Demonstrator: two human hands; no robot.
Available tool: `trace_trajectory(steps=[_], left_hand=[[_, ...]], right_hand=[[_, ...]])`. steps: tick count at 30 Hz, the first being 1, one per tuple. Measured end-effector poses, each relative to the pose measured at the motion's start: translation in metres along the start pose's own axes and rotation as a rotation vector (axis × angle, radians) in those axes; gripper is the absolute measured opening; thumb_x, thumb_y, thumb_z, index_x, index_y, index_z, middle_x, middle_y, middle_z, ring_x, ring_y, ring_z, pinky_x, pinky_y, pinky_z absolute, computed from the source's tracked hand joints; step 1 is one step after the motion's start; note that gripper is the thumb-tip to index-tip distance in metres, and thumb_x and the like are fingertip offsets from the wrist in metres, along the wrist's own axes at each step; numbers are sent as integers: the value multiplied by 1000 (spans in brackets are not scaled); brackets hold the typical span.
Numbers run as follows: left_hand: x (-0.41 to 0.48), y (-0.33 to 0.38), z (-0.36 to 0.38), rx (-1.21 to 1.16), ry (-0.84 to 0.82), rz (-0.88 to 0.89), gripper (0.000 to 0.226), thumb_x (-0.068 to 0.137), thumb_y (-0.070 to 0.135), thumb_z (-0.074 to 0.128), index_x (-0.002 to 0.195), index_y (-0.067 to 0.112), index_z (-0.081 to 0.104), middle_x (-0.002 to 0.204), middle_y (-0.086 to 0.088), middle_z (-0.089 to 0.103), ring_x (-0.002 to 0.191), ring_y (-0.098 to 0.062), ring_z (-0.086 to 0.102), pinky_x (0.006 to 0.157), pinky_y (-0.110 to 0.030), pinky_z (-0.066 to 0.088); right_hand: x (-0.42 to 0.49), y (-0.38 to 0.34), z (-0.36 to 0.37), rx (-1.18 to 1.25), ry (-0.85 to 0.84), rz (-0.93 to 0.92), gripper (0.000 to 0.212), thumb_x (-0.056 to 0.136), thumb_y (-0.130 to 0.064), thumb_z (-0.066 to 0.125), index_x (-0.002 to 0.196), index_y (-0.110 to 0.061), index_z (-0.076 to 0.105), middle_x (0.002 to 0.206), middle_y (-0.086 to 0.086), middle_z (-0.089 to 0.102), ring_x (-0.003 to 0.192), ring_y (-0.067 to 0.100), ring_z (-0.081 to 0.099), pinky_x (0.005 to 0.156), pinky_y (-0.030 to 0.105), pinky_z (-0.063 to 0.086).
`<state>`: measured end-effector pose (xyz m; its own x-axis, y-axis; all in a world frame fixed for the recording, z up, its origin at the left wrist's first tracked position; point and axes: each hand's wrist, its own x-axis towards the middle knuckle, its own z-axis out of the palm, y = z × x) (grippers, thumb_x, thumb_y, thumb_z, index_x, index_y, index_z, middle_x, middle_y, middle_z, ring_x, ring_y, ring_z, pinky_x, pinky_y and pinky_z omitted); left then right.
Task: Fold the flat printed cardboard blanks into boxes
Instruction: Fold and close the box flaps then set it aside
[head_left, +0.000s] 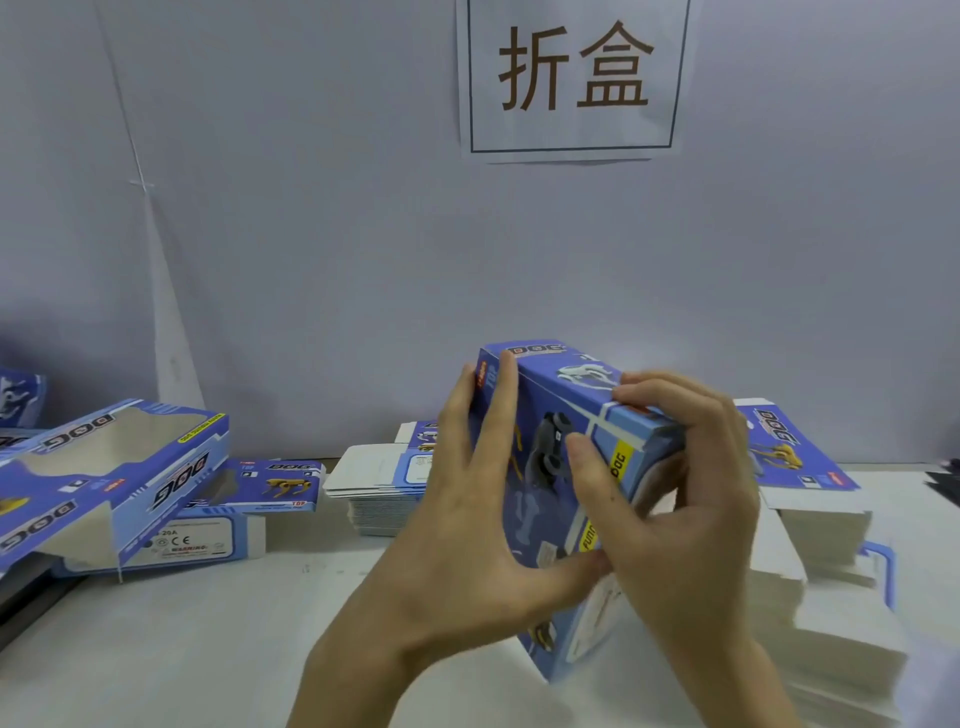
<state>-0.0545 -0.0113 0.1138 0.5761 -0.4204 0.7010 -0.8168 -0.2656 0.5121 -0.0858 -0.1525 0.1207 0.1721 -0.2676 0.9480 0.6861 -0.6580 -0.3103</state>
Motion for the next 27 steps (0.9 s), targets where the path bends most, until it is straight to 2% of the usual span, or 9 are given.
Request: trace_trajectory(steps=[3, 7, 9, 15, 18, 20, 23, 25, 27], left_hand=[[2, 1, -2, 11, 25, 17, 116, 60, 65, 69, 145, 54, -10, 157, 21, -8, 146, 2, 5, 111, -32, 39], [6, 1, -4, 81, 165, 71, 112, 60, 57, 70, 149, 45, 3, 154, 1, 9, 145, -8, 18, 107, -17, 37], [7, 0, -7, 99, 217, 93, 107, 61, 52, 69, 149, 39, 10, 149, -5, 18, 142, -12, 24, 105, -15, 38], [5, 6, -8, 168, 252, 107, 110, 62, 54, 69, 153, 24, 15, 148, -6, 23, 142, -14, 26, 106, -20, 38], [6, 9, -6, 149, 249, 94, 111, 62, 56, 68, 153, 23, 12, 148, -7, 23, 139, -8, 27, 104, -12, 36], [6, 10, -5, 131, 232, 92, 113, 62, 60, 69, 152, 26, 11, 147, -4, 24, 139, -8, 28, 104, -10, 35], [7, 7, -16, 10, 245, 78, 115, 58, 66, 74, 152, 33, 15, 138, 11, 33, 133, -3, 37, 101, -12, 38], [6, 3, -28, -179, 285, 36, 97, 61, 62, 77, 145, 45, 31, 128, 15, 46, 123, -11, 52, 97, -29, 47], [6, 4, -36, -426, 248, 21, 72, 66, 54, 80, 131, 48, 50, 128, 6, 56, 114, -24, 61, 89, -48, 53]], right_hand=[[4, -3, -3, -12, -42, -38, 30, 80, -27, 68, 105, -22, 53, 111, -8, 55, 102, 27, 57, 87, 31, 45], [6, -1, -7, 41, -151, -126, 38, 81, -26, 68, 113, -23, 49, 116, -4, 55, 112, 28, 56, 94, 35, 45], [7, -1, -7, 93, -184, -171, 46, 82, -25, 70, 120, -23, 44, 118, -2, 56, 117, 31, 54, 98, 40, 44], [6, 0, -7, 44, -148, -294, 19, 94, -22, 60, 107, -11, 52, 115, 11, 58, 112, 40, 54, 98, 40, 42], [5, 0, -6, 58, -133, -285, 15, 93, -20, 60, 104, -11, 53, 113, 10, 61, 110, 40, 56, 97, 40, 42], [5, -1, -5, 116, -119, -218, 14, 93, -23, 61, 102, -14, 55, 111, 7, 62, 110, 38, 57, 95, 40, 43], [9, -4, -9, 347, -85, 15, 9, 91, -28, 64, 95, -25, 56, 105, 1, 67, 106, 28, 62, 88, 38, 48], [12, -4, -15, 515, -81, 168, 11, 86, -24, 64, 92, -31, 59, 101, -3, 69, 102, 21, 64, 84, 34, 50], [14, -2, -21, 615, -113, 238, 18, 81, -18, 57, 89, -33, 63, 101, -2, 69, 102, 22, 63, 86, 42, 51]])
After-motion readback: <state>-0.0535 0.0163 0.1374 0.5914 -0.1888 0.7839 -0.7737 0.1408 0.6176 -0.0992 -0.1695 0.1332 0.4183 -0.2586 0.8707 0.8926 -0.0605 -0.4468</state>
